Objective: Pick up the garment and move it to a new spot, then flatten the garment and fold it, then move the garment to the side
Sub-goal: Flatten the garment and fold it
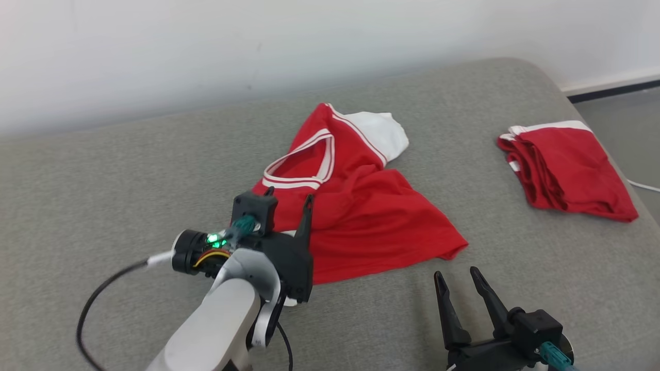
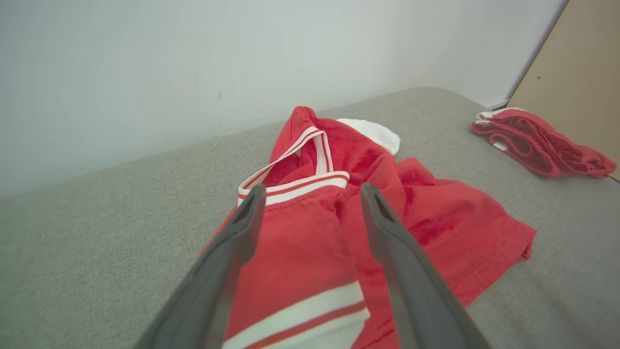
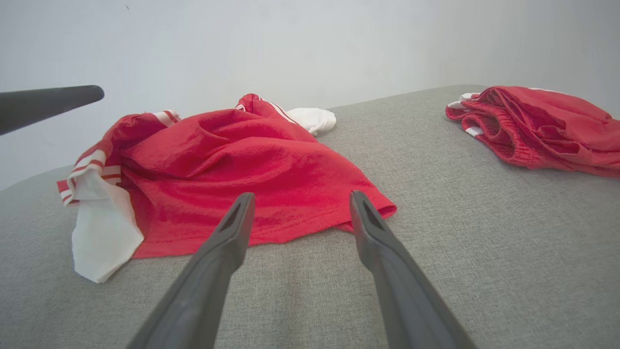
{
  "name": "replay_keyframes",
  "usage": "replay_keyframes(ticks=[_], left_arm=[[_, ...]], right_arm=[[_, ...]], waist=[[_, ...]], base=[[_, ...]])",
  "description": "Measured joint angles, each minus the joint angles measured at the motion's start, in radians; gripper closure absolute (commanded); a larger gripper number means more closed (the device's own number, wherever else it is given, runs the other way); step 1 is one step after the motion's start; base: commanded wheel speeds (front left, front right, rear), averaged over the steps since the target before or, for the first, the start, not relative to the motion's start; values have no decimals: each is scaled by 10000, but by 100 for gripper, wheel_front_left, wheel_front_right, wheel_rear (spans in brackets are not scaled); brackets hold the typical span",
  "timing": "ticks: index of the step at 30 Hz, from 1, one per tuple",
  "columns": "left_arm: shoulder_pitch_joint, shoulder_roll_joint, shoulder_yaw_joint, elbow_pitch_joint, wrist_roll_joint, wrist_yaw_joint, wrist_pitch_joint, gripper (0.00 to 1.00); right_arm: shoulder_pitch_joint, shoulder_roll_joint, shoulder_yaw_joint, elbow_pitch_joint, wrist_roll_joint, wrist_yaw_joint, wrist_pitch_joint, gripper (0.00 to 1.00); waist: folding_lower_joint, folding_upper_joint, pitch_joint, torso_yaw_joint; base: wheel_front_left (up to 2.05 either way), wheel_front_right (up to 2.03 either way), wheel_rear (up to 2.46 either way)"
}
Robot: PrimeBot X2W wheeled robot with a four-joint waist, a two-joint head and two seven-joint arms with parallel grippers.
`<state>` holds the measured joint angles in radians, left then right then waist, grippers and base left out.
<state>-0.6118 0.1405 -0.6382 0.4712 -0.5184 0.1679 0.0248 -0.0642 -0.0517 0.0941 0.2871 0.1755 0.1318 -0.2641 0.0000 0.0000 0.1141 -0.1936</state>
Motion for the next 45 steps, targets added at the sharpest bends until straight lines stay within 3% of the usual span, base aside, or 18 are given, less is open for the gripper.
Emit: replay_keyframes(ticks=[15, 16, 17, 18, 24, 27, 33, 35, 41, 43, 45], left_arm=[[-1465, 376, -926, 1388, 1018, 848, 2821, 0], [-1527, 391, -928, 1398, 1024, 874, 2857, 38], [-1587, 405, -924, 1396, 1024, 874, 2928, 91], [-1646, 395, -922, 1386, 1022, 876, 2941, 100], [-2235, 82, -790, 1101, 899, 763, 2531, 100], [-2813, -324, -556, 888, 644, 430, 1914, 100], [-4017, -865, 54, -35, -769, -209, 12, 100], [-4290, -844, -88, -688, -1941, -391, -642, 100], [-5358, -918, -633, -2288, -4353, -96, -2731, 100], [-5486, -924, -320, -2754, -4882, 65, -2844, 100], [-5385, -934, 577, -3488, -5125, 249, -2869, 100]], right_arm=[[-75, -2, -81, -130, 261, 0, 0, 0], [-85, -2, -69, -128, 270, 0, 0, 0], [-104, -2, -56, -130, 272, 0, 0, 0], [-129, 0, -44, -130, 290, 0, 0, 0], [-181, -2, -29, -132, 328, 0, 0, 0], [-243, 0, 19, -121, 334, 0, 0, 0], [-314, -2, 146, -90, 353, 0, 0, 0], [-340, -2, 211, -56, 357, 0, 0, 0], [-360, -2, 224, -6, 370, 0, 0, 0], [-372, -2, 211, -13, 370, 0, 0, 0], [-384, -2, 209, -31, 370, 0, 0, 0]], waist=[[0, 0, 497, -874], [0, 0, 516, -885], [0, 0, 530, -888], [0, 0, 540, -884], [0, 0, 577, -773], [1, 1, 610, -737], [0, 1, 633, -766], [1, 0, 634, -807], [0, 0, 643, -819], [0, 1, 665, -748], [0, 0, 696, -651]], base=[[0, 0, 0], [0, 0, 0], [0, 0, 0], [0, 0, 0], [0, 0, 0], [0, 0, 0], [0, 0, 0], [0, 0, 0], [0, 0, 0], [0, 0, 0], [0, 0, 0]])
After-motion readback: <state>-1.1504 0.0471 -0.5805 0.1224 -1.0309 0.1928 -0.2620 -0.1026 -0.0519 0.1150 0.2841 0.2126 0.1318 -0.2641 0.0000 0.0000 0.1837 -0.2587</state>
